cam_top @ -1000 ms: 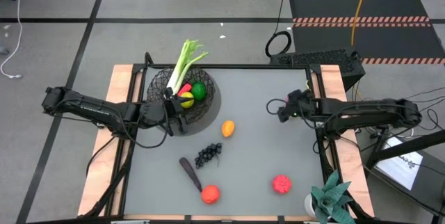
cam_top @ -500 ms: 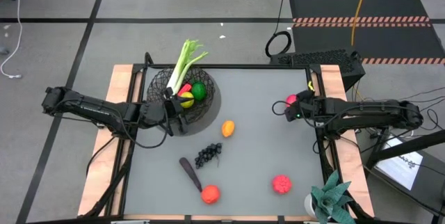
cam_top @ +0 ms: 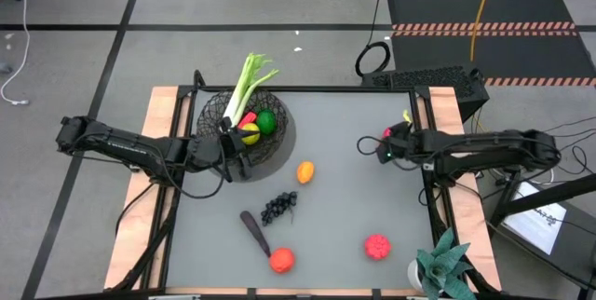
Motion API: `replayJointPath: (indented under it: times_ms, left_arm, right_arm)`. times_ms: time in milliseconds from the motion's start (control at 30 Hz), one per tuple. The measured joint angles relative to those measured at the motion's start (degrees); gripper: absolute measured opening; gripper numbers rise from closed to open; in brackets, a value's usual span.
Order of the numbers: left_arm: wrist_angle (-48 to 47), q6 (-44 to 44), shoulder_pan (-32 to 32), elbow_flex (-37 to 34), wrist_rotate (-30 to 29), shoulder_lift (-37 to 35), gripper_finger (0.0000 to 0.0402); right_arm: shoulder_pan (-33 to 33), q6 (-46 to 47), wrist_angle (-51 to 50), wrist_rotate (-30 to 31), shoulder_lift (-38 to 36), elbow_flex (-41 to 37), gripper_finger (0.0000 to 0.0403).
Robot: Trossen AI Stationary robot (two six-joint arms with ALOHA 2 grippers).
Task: Build produce basket
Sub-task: Put the red mango into the wire basket
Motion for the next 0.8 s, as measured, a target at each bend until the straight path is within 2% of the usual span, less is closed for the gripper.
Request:
replayJointPath:
  times_ms: [367, 600, 800]
  left_arm:
    - [0.0, -0.02, -0.02, 0.0, 0.0, 0.0, 0.0248]
    - [0.02, 0.0, -0.09, 0.0, 0.0, -0.02, 0.0248]
    - [0.02, 0.0, -0.09, 0.0, 0.0, -0.02, 0.0248]
  right_arm:
    - [-4.55, -5.57, 6.33, -3.73, 10.54, -0.02, 0.0385]
    - [-5.19, -9.72, 10.54, -4.76, 12.71, -0.02, 0.0316]
    - [-5.19, -15.85, 14.6, -7.71, 10.61, -0.02, 0.0266]
